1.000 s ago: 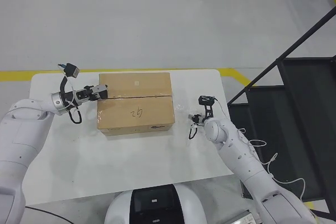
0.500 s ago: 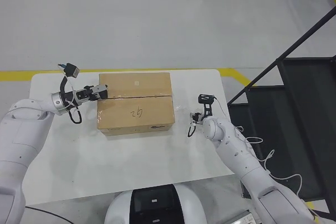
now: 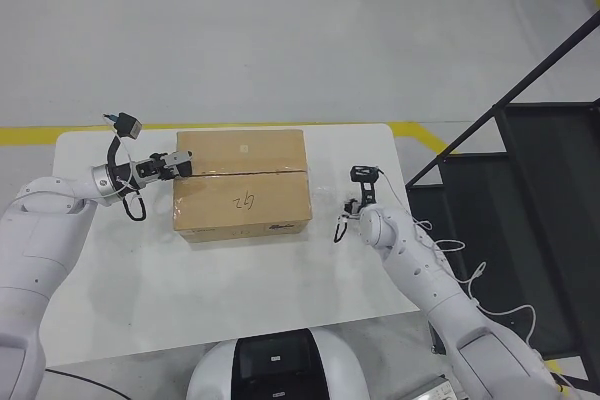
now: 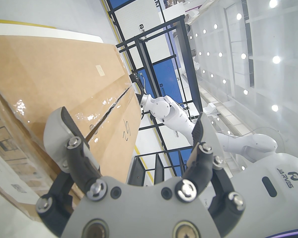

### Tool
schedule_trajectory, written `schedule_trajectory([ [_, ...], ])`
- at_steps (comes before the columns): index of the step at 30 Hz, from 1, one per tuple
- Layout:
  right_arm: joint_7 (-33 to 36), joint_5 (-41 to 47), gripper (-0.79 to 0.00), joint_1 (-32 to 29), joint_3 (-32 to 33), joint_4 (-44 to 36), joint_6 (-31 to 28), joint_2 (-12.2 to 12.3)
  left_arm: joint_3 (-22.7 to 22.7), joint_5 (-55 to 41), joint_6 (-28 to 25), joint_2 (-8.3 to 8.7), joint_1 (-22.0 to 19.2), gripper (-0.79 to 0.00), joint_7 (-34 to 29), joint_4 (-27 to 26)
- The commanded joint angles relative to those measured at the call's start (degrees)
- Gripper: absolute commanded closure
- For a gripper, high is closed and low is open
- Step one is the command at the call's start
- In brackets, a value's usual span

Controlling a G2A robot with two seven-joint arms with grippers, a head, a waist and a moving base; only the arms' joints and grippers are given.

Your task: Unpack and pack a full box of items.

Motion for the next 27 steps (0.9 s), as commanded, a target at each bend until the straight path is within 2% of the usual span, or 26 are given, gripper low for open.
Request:
schedule_trajectory([
  [1, -0.1, -0.1, 0.000, 0.0, 0.3, -0.4, -0.1, 0.0, 0.0, 0.0, 0.0, 0.00, 0.0, -0.785, 0.0, 0.0],
  [8, 0.3, -0.6, 0.000, -0.9, 3.7, -7.0, -1.0, 0.7, 0.0, 0.0, 0.0, 0.00, 0.0, -0.785, 0.0, 0.0],
  [15, 4.7, 0.8, 0.000, -3.8, 11.0, -17.4, -4.4, 2.4, 0.0, 0.0, 0.0, 0.00, 0.0, -0.785, 0.0, 0.0],
  [21, 9.9, 11.6, 0.000, -6.6, 19.2, -26.0, -11.2, 3.5, 0.0, 0.0, 0.0, 0.00, 0.0, -0.785, 0.0, 0.0],
  [27, 14.2, 18.2, 0.000, -7.3, 24.5, -29.9, -16.8, 4.4, 0.0, 0.0, 0.0, 0.00, 0.0, -0.785, 0.0, 0.0],
])
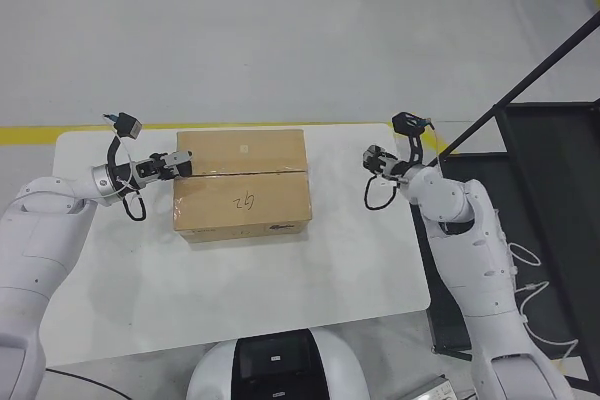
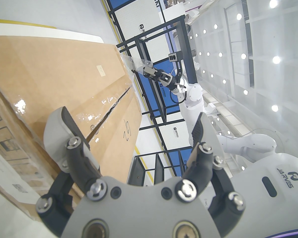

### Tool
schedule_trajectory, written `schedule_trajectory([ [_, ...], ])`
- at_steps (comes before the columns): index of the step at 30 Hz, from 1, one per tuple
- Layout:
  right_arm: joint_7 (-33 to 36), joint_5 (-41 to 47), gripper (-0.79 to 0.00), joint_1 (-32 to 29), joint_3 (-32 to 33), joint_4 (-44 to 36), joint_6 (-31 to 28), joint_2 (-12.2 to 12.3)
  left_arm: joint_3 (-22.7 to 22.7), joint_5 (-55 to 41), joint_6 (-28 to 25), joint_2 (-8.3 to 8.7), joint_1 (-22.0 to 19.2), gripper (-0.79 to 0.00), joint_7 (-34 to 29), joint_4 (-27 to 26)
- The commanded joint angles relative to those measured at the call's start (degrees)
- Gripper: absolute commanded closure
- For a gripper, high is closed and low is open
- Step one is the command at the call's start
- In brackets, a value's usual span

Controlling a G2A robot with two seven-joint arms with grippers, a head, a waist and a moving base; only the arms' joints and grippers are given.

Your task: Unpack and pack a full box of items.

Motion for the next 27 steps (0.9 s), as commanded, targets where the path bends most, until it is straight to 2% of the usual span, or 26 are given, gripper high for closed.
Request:
schedule_trajectory([
  [1, 1.5, 3.7, 0.000, 0.1, 1.2, -0.6, -1.9, 0.2, 0.0, 0.0, 0.0, 0.00, 0.0, -0.785, 0.0, 0.0],
  [9, 10.4, 17.1, 0.000, 2.2, 4.6, -1.3, -8.7, 1.0, 0.0, 0.0, 0.0, 0.00, 0.0, -0.785, 0.0, 0.0],
  [18, 25.6, 27.8, 0.000, 6.2, 7.7, -0.4, -10.1, 2.6, 0.0, 0.0, 0.0, 0.00, 0.0, -0.785, 0.0, 0.0],
  [22, 28.4, 34.5, 0.000, 7.4, 7.7, 0.0, -9.9, 2.9, 0.0, 0.0, 0.0, 0.00, 0.0, -0.785, 0.0, 0.0],
  [27, 28.1, 44.5, 0.000, 8.9, 5.4, 1.3, -10.6, 2.6, 0.0, 0.0, 0.0, 0.00, 0.0, -0.785, 0.0, 0.0],
])
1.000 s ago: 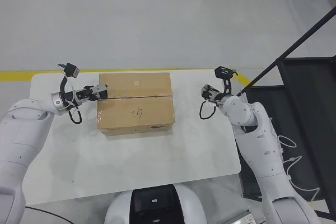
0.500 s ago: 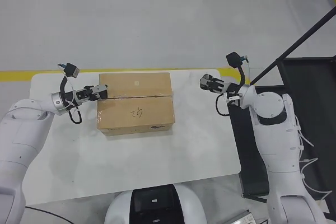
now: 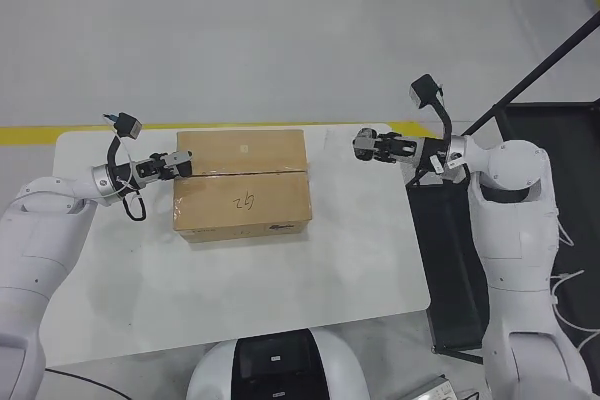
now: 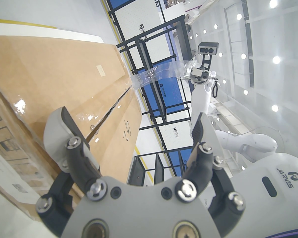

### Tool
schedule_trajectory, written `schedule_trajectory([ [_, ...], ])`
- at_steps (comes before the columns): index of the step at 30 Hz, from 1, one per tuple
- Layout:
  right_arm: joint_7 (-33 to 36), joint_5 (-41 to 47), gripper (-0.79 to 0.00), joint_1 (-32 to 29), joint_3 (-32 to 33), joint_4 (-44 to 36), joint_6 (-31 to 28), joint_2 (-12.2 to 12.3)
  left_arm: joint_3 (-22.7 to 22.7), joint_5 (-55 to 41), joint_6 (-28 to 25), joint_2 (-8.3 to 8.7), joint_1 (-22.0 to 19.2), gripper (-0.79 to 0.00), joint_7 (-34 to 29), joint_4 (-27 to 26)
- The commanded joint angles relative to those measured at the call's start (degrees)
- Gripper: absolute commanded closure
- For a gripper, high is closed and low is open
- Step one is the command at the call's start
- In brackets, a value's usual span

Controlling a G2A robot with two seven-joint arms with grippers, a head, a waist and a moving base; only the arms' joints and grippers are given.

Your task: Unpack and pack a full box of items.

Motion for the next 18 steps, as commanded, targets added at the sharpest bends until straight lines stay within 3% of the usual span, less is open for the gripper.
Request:
schedule_trajectory([
  [1, -0.6, 3.7, 0.000, 0.6, -1.6, 0.6, -0.5, -0.2, 0.0, 0.1, 0.2, 0.00, 0.2, -0.785, 0.4, -0.1],
  [18, -11.0, 15.8, 0.000, 8.5, -24.7, 14.7, -4.7, -4.5, -5.4, 5.1, 4.8, 2.04, 5.5, -0.785, 4.3, -9.7],
])
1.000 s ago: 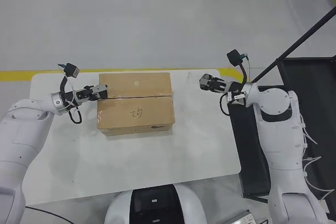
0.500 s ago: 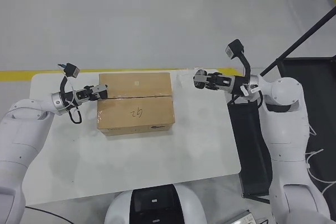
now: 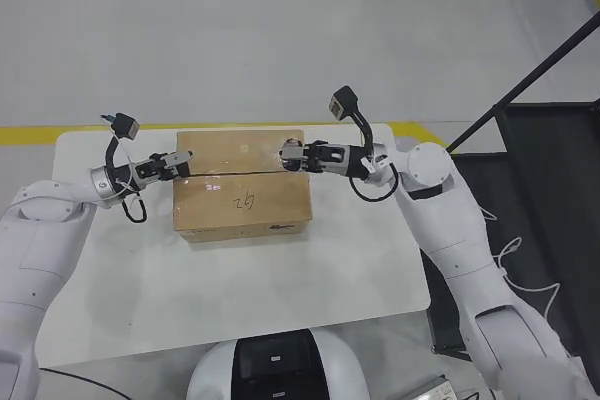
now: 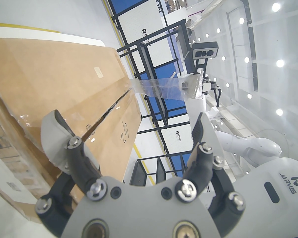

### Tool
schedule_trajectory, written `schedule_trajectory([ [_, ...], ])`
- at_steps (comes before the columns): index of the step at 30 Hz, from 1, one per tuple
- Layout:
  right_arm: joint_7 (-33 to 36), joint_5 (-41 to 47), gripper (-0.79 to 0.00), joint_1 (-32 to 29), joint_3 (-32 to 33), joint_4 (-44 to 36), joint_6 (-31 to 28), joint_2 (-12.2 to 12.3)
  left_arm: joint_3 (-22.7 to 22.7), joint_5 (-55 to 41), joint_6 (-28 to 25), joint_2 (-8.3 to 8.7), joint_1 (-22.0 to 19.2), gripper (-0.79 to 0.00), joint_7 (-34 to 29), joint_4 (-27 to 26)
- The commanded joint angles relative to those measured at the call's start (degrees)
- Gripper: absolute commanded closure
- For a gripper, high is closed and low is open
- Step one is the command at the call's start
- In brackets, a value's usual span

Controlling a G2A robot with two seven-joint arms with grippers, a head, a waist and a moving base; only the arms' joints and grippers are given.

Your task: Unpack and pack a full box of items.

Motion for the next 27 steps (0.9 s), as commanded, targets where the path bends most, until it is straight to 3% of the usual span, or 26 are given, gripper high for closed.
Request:
schedule_trajectory([
  [1, -0.4, 1.3, 0.000, 0.8, -1.9, 1.4, -0.2, -0.5, -0.5, 0.4, 0.3, 0.17, 0.5, -0.785, 0.1, -0.6],
  [19, -3.0, 6.1, 0.000, 4.7, -13.3, 10.8, -2.6, -4.2, -1.2, 1.1, 2.1, -0.09, 2.6, -0.785, -0.5, -3.3],
  [27, -5.6, 8.8, 0.000, 6.4, -10.3, 11.9, -6.1, -4.3, -1.5, 1.3, 2.4, -0.25, 2.7, -0.785, -1.1, -3.3],
])
